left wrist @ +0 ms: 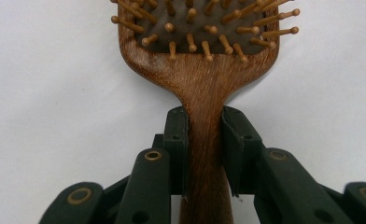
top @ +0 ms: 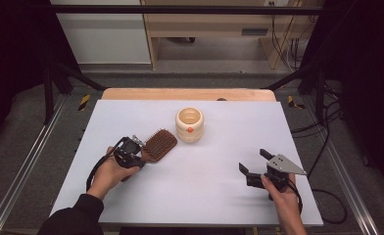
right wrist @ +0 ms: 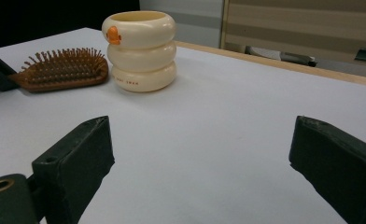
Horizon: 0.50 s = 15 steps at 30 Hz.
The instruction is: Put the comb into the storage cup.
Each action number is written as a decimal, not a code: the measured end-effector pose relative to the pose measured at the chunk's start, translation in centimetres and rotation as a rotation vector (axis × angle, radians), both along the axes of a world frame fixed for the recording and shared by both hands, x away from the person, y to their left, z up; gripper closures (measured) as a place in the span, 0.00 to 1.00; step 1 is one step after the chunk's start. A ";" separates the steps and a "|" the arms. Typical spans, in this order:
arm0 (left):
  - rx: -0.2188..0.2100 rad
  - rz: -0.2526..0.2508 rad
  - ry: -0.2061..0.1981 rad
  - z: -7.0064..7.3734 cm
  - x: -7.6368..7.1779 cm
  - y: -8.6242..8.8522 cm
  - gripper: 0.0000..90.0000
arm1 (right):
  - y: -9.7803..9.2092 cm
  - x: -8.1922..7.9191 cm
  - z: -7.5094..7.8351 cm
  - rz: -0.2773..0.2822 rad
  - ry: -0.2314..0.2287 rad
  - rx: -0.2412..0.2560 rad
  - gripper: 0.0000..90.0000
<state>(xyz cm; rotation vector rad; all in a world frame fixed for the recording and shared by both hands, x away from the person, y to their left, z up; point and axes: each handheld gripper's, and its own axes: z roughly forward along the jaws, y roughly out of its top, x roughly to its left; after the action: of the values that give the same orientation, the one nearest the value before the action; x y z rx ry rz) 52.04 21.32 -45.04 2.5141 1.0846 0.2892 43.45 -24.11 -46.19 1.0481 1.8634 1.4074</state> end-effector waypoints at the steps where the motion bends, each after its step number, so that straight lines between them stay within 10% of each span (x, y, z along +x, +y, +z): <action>1: 0.000 -0.001 -0.001 0.0 0.0 0.1 0.81 | 0.0 0.0 0.0 0.000 0.000 0.000 0.07; 15: -0.041 -0.001 -0.015 0.0 -0.6 1.7 0.81 | 0.1 0.0 0.0 0.005 0.000 -0.006 0.07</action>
<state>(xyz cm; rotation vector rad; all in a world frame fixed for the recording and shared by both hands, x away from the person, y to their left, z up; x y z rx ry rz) 51.49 23.07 -45.02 2.4727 1.0735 0.2819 43.48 -24.02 -46.24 1.0409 1.8701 1.4044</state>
